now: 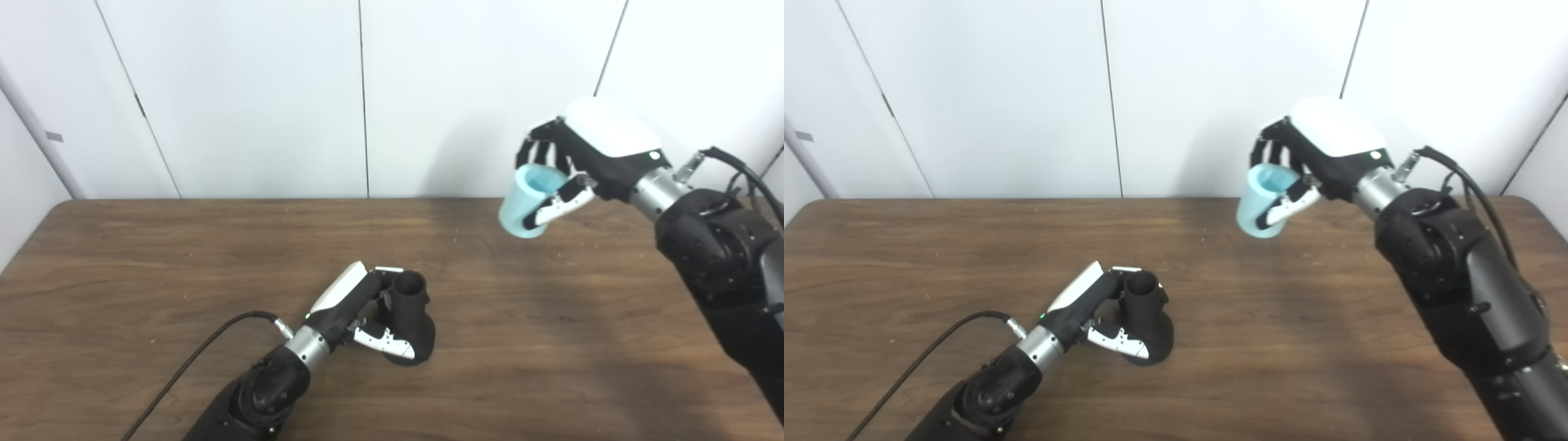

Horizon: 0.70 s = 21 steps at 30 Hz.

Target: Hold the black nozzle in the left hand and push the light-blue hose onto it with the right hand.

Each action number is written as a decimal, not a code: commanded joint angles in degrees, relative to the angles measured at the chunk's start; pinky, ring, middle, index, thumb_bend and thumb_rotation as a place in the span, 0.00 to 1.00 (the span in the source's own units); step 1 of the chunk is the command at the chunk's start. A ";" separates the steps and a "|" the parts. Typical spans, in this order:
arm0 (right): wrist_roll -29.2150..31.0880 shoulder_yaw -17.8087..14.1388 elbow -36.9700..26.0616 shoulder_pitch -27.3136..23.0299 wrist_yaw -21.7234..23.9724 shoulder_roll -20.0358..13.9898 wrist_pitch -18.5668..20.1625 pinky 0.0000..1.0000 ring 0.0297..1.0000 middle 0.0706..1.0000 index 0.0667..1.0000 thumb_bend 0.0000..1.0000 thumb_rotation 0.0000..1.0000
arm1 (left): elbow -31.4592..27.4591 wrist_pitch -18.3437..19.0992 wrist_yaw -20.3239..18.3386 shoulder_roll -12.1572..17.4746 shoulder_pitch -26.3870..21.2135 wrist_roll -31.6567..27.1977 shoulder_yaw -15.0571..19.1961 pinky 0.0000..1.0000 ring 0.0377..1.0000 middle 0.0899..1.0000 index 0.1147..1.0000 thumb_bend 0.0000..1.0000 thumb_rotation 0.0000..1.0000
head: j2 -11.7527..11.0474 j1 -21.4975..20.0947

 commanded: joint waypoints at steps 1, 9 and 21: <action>0.95 -0.86 -3.45 -3.48 0.11 0.63 -1.24 0.13 0.18 0.25 0.45 0.52 0.12 | 3.64 7.57 -4.40 1.63 4.09 5.47 -2.54 0.36 0.41 0.46 0.39 0.52 0.00 | 0.04 0.25; 5.50 -0.37 -11.16 -2.66 6.69 5.65 2.72 0.15 0.19 0.27 0.45 0.52 0.12 | 3.52 8.45 -4.72 1.15 3.94 5.29 -2.56 0.37 0.41 0.45 0.40 0.52 0.00 | 0.43 0.71; 4.96 2.90 -13.80 -4.53 12.07 8.24 3.20 0.10 0.15 0.22 0.45 0.52 0.12 | 3.29 8.87 -5.12 0.90 3.76 5.12 -2.76 0.38 0.42 0.45 0.40 0.52 0.00 | 0.60 0.90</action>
